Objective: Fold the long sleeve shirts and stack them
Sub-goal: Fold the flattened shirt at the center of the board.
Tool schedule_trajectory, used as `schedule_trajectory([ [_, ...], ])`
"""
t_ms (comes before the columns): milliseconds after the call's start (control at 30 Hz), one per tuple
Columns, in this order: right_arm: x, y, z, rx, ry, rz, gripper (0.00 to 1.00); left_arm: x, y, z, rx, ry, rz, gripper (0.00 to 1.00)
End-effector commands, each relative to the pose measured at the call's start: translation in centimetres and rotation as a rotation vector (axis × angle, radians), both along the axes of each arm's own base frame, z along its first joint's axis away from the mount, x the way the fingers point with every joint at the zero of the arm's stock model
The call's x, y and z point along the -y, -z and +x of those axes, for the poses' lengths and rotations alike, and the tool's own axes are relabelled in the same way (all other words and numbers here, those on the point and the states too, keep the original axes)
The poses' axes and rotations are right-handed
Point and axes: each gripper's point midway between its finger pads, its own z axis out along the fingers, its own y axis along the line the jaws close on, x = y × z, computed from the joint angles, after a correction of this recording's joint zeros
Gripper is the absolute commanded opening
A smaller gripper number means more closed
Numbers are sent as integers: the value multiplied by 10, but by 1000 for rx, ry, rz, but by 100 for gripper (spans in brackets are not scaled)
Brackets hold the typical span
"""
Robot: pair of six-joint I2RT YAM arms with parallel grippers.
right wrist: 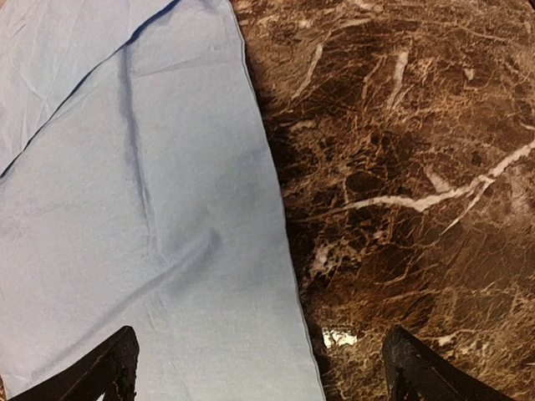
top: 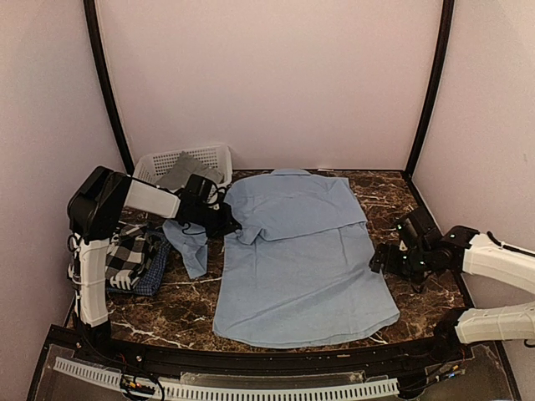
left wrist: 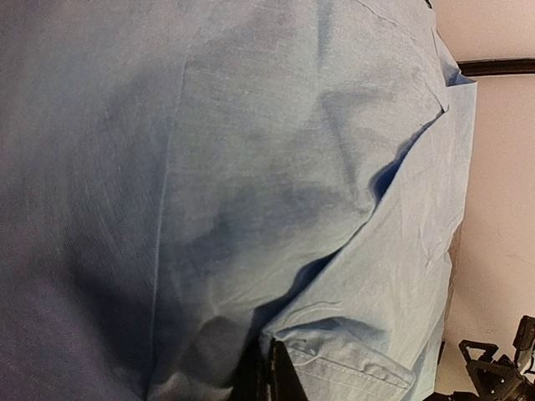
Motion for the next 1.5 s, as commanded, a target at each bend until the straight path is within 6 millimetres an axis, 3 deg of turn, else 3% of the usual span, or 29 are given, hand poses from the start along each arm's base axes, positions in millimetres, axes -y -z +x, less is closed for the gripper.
schedule_trajectory([
  [0,-8,9,-19,-86,-14,82,99,-10,17,-6,-50,16,50,0],
  [200,-1,30,-53,-218,17,107,97,2,2,-8,-32,55,-5,0],
  [467,3,35,-66,-255,110,168,75,17,-13,-11,-13,87,-34,1],
  [567,-3,38,-74,-300,99,203,64,21,-25,-11,5,97,-49,1],
  [700,-7,41,-81,-344,77,217,58,28,-44,-9,38,108,-70,1],
  [867,-6,30,-70,-342,38,162,54,31,-64,-2,77,106,-71,1],
  [1233,-1,29,-64,-408,-5,54,48,31,-99,3,130,106,-69,1],
  [1467,5,33,-60,-446,-16,-22,47,36,-145,17,207,109,-97,1],
])
